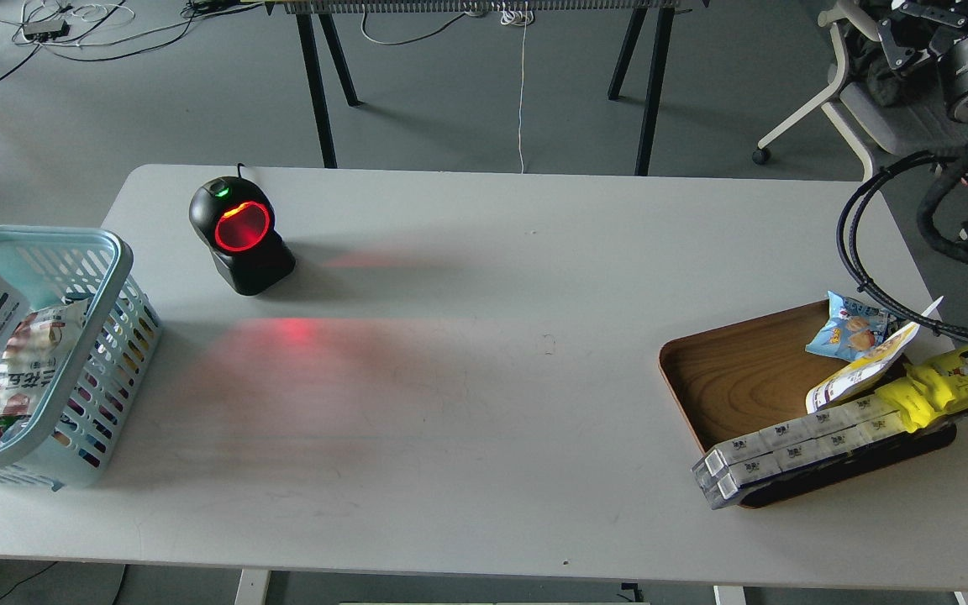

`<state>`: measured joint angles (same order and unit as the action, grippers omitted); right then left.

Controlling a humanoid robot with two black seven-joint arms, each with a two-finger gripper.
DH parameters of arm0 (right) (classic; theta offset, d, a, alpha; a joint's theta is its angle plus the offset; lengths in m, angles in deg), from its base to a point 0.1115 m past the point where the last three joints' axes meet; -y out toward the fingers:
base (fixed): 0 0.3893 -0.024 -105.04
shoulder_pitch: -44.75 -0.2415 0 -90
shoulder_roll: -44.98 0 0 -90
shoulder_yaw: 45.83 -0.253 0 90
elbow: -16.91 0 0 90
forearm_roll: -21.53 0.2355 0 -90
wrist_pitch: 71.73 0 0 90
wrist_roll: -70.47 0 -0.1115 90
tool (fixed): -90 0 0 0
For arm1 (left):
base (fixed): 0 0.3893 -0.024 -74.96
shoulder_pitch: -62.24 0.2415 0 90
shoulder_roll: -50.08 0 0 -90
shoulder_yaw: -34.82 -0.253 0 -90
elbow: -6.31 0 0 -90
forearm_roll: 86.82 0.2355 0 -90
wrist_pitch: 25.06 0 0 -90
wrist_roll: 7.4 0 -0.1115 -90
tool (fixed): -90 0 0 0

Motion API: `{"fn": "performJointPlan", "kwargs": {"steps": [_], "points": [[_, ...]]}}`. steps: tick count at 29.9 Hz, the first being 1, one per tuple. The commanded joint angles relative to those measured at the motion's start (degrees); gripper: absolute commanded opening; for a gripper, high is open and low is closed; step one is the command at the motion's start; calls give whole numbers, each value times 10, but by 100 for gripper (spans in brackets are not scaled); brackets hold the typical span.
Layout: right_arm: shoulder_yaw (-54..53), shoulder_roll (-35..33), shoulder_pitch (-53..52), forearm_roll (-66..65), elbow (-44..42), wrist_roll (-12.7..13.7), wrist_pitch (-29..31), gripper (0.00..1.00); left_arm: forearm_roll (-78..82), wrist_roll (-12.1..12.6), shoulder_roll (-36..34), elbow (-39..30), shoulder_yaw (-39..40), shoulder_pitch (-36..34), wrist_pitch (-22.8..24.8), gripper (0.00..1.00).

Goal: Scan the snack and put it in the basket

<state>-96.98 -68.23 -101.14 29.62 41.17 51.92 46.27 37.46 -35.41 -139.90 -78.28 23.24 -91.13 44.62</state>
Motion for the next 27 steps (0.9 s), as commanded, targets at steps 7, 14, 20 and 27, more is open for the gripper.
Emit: {"fn": "performJointPlan", "kwargs": {"steps": [7,14,20,27], "points": [[1,4,-2,0,1,0,0,99,1,0,0,-1,-32,0,-21,12],[0,-2,-2,0,1,0,0,99,-52,0,0,-5,-32,0,-20,40],[1,-3,-3,0,1,0,0,99,-267,0,8,-1,-22,-7,-11,57],[0,-13,-8,-1,0,1,0,99,-511,0,64,7,97,-11,150,69]]}}
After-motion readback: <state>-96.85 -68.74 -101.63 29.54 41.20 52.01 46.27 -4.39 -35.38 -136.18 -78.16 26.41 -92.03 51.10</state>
